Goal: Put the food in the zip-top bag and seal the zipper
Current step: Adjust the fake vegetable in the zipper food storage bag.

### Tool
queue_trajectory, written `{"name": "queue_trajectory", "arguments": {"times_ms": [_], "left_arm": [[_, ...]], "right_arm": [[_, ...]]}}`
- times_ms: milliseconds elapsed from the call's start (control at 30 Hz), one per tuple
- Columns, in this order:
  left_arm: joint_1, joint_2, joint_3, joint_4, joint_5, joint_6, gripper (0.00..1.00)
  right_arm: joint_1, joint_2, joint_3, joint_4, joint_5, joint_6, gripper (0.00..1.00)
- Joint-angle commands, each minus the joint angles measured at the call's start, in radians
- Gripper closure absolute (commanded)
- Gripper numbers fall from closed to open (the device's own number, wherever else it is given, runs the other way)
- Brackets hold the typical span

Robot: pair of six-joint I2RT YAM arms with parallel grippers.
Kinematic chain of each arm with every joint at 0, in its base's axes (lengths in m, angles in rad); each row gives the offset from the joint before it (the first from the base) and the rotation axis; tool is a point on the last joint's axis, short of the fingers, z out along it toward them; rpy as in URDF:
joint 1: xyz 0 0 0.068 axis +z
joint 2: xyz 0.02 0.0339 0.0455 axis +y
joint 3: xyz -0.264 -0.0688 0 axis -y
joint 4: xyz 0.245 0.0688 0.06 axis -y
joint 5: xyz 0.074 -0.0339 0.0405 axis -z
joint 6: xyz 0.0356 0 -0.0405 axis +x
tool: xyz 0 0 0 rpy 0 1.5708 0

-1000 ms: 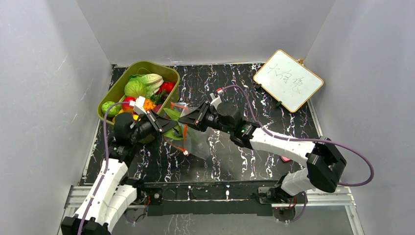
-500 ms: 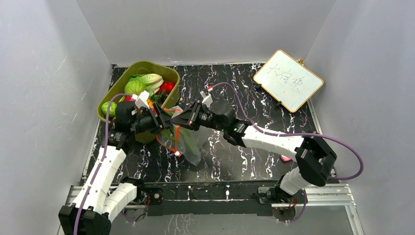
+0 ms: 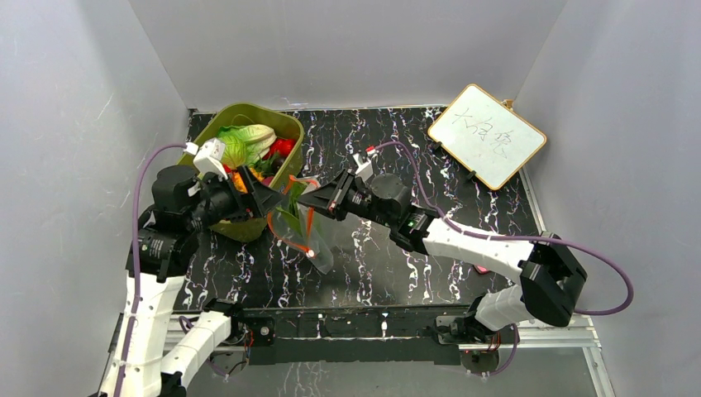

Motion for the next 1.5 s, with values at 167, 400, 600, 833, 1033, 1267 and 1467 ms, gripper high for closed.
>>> {"name": "queue_trajectory", "arguments": {"times_ms": [167, 400, 600, 833, 1033, 1267, 1467], "left_arm": [[-0.003, -0.018, 0.010, -0.259, -0.250, 0.138, 0.32], [-0.003, -0.038, -0.063, -0.216, -0.199, 0.122, 0.46], [-0.003, -0.044, -0.182, -0.098, -0.153, 0.079, 0.48], [-0.003, 0.025, -0.307, 0.111, -0.012, 0.042, 0.67], [-0.003, 0.031, -0.082, 0.042, 0.090, 0.015, 1.00], [-0.003, -0.129, -0.228, 0.360, 0.209, -0.129, 1.00], [-0.003, -0.058, -0.259, 0.308, 0.236, -0.088, 1.00]], "right_arm": [[-0.010, -0.050, 0.018, 0.007, 0.013, -0.014, 1.00], [-0.012, -0.053, 0.004, 0.009, 0.010, -0.010, 1.00], [-0.013, -0.049, -0.001, 0.016, 0.003, -0.004, 1.00], [-0.012, -0.044, -0.009, -0.006, 0.000, -0.025, 1.00], [-0.036, -0.077, 0.040, -0.344, 0.129, -0.131, 1.00], [-0.036, -0.119, 0.095, -0.537, 0.266, -0.249, 1.00], [-0.035, -0.128, 0.198, -0.638, 0.288, -0.318, 1.00]]}}
